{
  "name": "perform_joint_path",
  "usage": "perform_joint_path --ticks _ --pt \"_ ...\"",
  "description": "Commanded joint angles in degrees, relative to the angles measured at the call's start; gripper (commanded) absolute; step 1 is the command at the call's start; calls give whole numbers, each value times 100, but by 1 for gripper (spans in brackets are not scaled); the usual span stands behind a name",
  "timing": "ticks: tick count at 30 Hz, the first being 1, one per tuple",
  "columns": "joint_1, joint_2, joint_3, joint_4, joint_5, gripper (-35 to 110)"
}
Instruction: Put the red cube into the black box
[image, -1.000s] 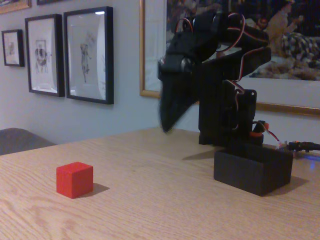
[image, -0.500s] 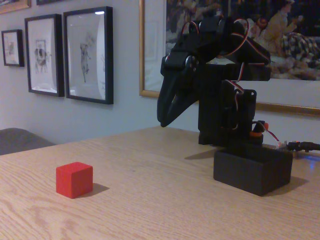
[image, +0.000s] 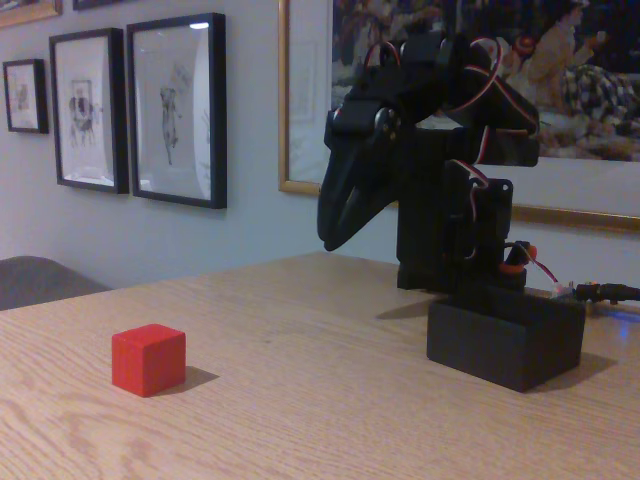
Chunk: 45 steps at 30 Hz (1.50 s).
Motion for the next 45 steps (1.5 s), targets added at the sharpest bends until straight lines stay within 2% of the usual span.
perform_joint_path --ticks 1,4,8,13,21,26,45 --pt "123 -598 -598 -281 123 -2" --pt "185 -2452 -1450 -773 149 0" --pt "255 -4720 -2839 -809 167 13" --pt "220 -5985 -4017 -940 352 16" --pt "53 -7980 -5906 -492 466 23" --pt "-53 -8921 -6645 -404 615 31" --pt "97 -11004 -8561 62 571 33"
